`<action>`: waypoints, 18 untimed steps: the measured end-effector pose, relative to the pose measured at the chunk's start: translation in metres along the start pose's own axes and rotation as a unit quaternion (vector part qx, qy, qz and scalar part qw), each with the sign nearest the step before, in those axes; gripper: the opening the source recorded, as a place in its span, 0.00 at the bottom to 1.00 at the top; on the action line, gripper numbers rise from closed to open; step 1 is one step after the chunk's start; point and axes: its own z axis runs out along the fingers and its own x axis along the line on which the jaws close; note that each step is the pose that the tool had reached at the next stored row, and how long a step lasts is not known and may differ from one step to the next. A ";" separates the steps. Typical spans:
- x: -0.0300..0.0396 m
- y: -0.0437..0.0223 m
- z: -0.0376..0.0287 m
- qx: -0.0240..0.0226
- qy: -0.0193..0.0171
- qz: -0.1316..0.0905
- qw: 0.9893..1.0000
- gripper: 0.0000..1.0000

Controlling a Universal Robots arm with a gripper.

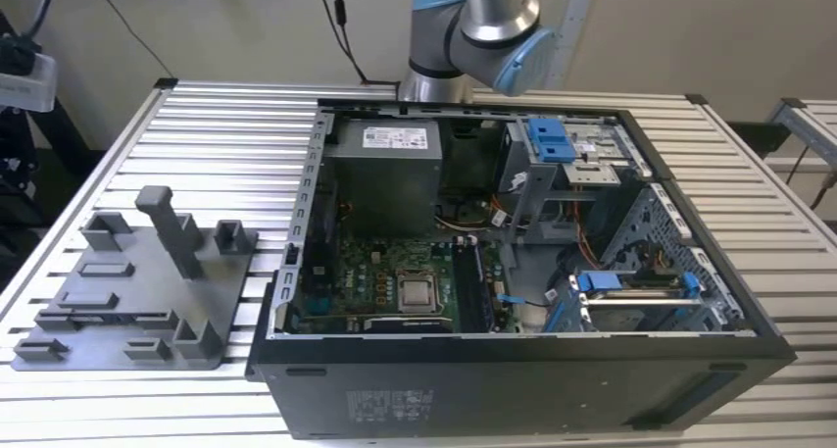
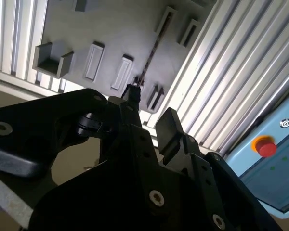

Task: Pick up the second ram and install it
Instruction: 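Pick up the second ram and move it above second insertion slot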

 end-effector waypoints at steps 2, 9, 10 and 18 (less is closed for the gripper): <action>0.0000 0.0000 0.0006 0.000 0.000 -0.001 1.000 0.42; 0.0001 0.0000 0.0026 0.000 0.000 -0.001 1.000 0.42; 0.0002 0.0001 0.0034 0.000 0.000 -0.001 1.000 0.42; 0.0006 0.0001 0.0116 0.000 0.000 -0.001 1.000 0.42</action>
